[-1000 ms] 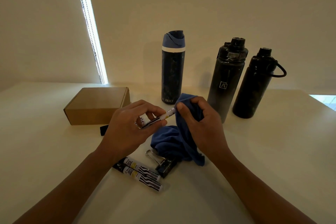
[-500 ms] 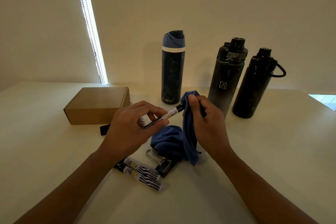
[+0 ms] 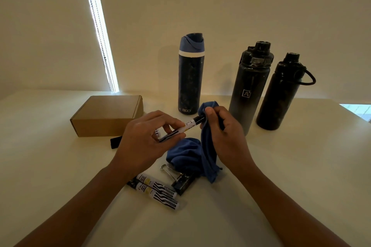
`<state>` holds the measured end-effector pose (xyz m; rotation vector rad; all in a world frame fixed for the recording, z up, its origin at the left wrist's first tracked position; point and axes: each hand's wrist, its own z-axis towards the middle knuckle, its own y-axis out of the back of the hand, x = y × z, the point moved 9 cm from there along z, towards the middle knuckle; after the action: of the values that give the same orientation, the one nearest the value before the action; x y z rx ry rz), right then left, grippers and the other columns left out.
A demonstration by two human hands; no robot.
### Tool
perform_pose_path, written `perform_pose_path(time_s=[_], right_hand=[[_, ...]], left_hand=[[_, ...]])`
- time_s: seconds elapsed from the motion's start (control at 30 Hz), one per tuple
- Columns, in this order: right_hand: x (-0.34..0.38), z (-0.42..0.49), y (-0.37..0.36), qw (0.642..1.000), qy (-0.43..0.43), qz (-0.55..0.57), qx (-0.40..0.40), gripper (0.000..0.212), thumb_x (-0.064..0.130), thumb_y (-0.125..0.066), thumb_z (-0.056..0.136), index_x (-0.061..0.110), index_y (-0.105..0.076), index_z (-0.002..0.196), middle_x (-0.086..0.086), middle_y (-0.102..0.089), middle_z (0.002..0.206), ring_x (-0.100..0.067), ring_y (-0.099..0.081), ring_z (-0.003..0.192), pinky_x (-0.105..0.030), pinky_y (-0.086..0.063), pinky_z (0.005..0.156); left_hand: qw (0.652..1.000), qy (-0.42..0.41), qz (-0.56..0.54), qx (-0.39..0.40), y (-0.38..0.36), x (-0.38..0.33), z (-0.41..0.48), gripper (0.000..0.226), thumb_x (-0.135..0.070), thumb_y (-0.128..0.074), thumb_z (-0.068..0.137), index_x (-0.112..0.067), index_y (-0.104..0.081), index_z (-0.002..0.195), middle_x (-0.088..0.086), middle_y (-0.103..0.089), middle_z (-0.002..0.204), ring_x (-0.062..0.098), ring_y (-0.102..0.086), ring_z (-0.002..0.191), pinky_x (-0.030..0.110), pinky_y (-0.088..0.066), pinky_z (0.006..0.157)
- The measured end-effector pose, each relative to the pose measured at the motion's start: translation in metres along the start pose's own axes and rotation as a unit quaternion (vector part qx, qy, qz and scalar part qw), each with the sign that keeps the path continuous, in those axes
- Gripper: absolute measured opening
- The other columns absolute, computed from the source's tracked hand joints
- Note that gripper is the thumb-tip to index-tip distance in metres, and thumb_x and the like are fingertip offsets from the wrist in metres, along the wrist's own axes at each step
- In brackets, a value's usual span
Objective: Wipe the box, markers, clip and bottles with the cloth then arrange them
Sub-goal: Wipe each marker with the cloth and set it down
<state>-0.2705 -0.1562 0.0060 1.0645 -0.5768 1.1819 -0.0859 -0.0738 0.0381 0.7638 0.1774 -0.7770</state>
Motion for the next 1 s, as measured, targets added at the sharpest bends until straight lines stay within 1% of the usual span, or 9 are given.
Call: perform_pose_path(time_s=[0.13,0.23,0.33,0.43,0.5,0.6,0.77,0.9,1.0], right_hand=[[0.001,-0.001,-0.005,0.999,0.007,-0.047,0.009,0.031,0.052,-0.056,0.093,0.025,-0.056,0.109,0.015,-0.062,0.09,-0.001,-0.062,0.08,-0.011,-0.05,0.067],[0.001,0.001,-0.001,0.999,0.01,-0.034,0.005,0.026,0.049,-0.046,0.099,0.026,-0.057,0.104,0.009,-0.063,0.085,-0.003,-0.062,0.078,-0.019,-0.053,0.064],[0.001,0.002,-0.002,1.0,0.011,0.0,0.008,0.042,0.05,-0.036,0.096,0.017,-0.058,0.107,-0.003,-0.066,0.088,-0.014,-0.065,0.08,-0.027,-0.057,0.072],[0.005,0.001,0.001,1.0,0.031,-0.004,0.002,0.035,0.045,-0.037,0.101,0.019,-0.058,0.107,0.005,-0.064,0.089,-0.007,-0.063,0.084,-0.015,-0.051,0.072],[0.007,0.002,0.004,0.999,0.042,0.002,-0.003,0.025,0.038,-0.04,0.105,0.021,-0.058,0.105,0.006,-0.064,0.09,-0.008,-0.063,0.086,-0.016,-0.051,0.073],[0.007,0.001,0.007,0.999,0.04,-0.004,-0.016,0.028,0.043,-0.039,0.104,0.022,-0.058,0.106,0.002,-0.064,0.089,-0.015,-0.063,0.082,-0.026,-0.054,0.071],[0.006,0.002,0.006,0.999,0.027,-0.015,-0.013,0.028,0.05,-0.051,0.097,0.024,-0.057,0.107,0.006,-0.063,0.085,-0.009,-0.061,0.079,-0.019,-0.052,0.067],[0.009,0.0,0.008,0.999,0.037,-0.035,-0.01,0.03,0.046,-0.063,0.091,0.022,-0.059,0.107,0.013,-0.065,0.088,-0.002,-0.062,0.083,-0.014,-0.053,0.072],[0.015,-0.002,0.014,0.999,0.045,-0.021,-0.022,0.022,0.051,-0.051,0.096,0.03,-0.058,0.098,0.007,-0.063,0.078,-0.008,-0.064,0.076,-0.02,-0.054,0.061]], left_hand=[[0.999,-0.018,0.033,-0.003,0.003,-0.001,0.0,0.03,-0.038,-0.08,0.085,-0.021,-0.078,0.109,-0.007,-0.072,0.103,0.01,-0.069,0.084,0.026,-0.061,0.067],[0.999,-0.022,0.027,-0.006,0.001,-0.001,0.0,0.028,-0.034,-0.083,0.085,-0.02,-0.078,0.109,-0.008,-0.071,0.104,0.011,-0.069,0.085,0.026,-0.06,0.066],[1.0,-0.014,0.01,0.005,0.0,-0.002,0.0,0.03,-0.033,-0.087,0.083,-0.021,-0.077,0.109,-0.011,-0.07,0.103,0.013,-0.069,0.086,0.027,-0.061,0.063],[0.999,0.019,0.021,0.026,0.001,0.006,0.001,0.043,-0.052,-0.084,0.08,-0.03,-0.072,0.115,-0.02,-0.067,0.107,0.007,-0.067,0.094,0.02,-0.058,0.067],[0.997,0.056,0.023,0.041,0.002,0.018,0.002,0.045,-0.067,-0.073,0.084,-0.037,-0.07,0.118,-0.025,-0.065,0.106,0.001,-0.063,0.097,0.017,-0.054,0.068],[0.992,0.077,0.056,0.088,-0.004,0.029,0.003,0.052,-0.079,-0.044,0.093,-0.04,-0.074,0.107,-0.028,-0.064,0.089,0.0,-0.06,0.086,0.025,-0.049,0.069],[0.991,0.086,0.032,0.101,-0.007,0.033,0.0,0.017,-0.065,-0.06,0.09,-0.05,-0.068,0.091,-0.026,-0.066,0.082,0.004,-0.061,0.085,0.026,-0.049,0.07],[0.994,0.056,0.063,0.076,-0.001,0.026,0.002,0.03,-0.061,-0.065,0.087,-0.037,-0.076,0.1,-0.023,-0.067,0.086,0.004,-0.059,0.086,0.031,-0.054,0.07],[0.995,0.039,0.072,0.061,0.001,0.019,0.003,0.027,-0.054,-0.073,0.087,-0.032,-0.078,0.101,-0.021,-0.068,0.088,0.004,-0.058,0.09,0.03,-0.053,0.071]])
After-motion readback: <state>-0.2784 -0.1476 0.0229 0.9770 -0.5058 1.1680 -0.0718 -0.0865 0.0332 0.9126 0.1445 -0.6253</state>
